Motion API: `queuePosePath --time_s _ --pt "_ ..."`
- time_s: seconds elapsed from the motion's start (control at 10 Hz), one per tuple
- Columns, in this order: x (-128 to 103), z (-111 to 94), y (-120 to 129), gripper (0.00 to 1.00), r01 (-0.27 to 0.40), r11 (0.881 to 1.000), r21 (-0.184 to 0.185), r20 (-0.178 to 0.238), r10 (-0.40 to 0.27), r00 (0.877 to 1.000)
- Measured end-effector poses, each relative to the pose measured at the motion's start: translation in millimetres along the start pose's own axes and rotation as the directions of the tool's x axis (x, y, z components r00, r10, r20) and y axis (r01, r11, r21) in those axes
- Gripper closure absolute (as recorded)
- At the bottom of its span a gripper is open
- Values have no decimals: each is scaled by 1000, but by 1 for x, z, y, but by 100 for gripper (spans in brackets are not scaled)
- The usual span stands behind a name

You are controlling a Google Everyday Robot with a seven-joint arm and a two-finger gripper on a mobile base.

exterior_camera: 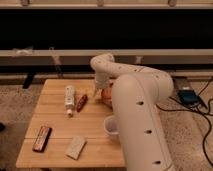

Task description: Push the ceramic bowl across the table

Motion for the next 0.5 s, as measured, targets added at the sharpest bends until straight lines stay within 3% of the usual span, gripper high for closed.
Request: queuePosePath --time_s 0.5 --pt "-8 13 30 35 22 998 -59 -21 -24 1000"
